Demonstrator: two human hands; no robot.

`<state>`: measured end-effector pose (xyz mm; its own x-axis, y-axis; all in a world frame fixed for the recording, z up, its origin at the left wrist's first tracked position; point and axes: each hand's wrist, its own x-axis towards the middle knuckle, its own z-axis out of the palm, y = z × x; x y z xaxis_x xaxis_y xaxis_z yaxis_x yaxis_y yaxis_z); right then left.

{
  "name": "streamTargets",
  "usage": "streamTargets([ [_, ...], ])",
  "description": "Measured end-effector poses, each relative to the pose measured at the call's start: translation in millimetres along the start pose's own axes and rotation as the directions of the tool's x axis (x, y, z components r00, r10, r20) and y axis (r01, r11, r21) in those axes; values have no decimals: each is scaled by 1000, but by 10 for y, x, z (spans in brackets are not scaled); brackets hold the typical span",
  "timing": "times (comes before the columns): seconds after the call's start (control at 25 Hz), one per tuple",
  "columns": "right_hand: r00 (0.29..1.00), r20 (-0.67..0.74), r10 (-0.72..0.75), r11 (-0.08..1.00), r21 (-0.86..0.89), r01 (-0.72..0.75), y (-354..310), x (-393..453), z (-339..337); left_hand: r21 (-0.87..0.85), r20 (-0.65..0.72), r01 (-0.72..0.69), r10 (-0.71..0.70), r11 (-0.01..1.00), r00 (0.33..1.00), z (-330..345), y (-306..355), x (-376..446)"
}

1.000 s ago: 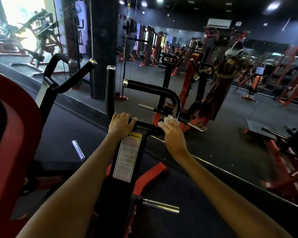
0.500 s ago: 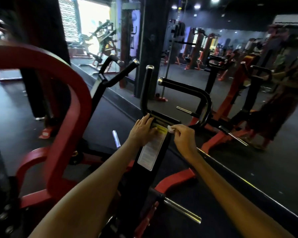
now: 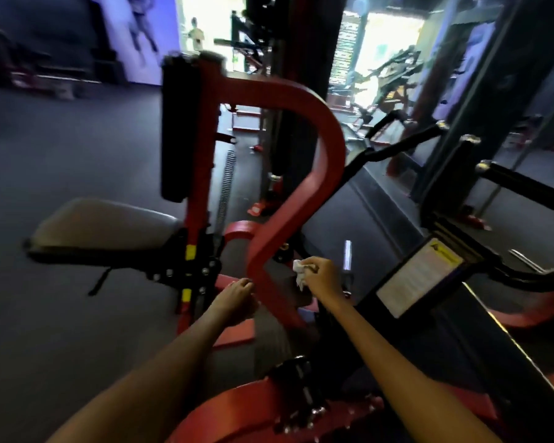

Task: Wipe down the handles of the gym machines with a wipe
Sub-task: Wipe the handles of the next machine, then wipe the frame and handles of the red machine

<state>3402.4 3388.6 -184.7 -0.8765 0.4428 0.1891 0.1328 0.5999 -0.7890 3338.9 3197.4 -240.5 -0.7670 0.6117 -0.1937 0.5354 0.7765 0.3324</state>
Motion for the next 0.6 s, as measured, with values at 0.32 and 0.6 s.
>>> streamTargets([
  [0.32, 909, 367, -197, 979, 115, 166, -1159, -183, 1326, -115, -202, 375, -392, 920, 898, -390, -1381, -1326],
  [0.6, 679, 638, -364, 931, 222, 291, -2386, -1167, 2949, -232, -240, 606, -648, 761, 723, -425, -2615, -2943],
])
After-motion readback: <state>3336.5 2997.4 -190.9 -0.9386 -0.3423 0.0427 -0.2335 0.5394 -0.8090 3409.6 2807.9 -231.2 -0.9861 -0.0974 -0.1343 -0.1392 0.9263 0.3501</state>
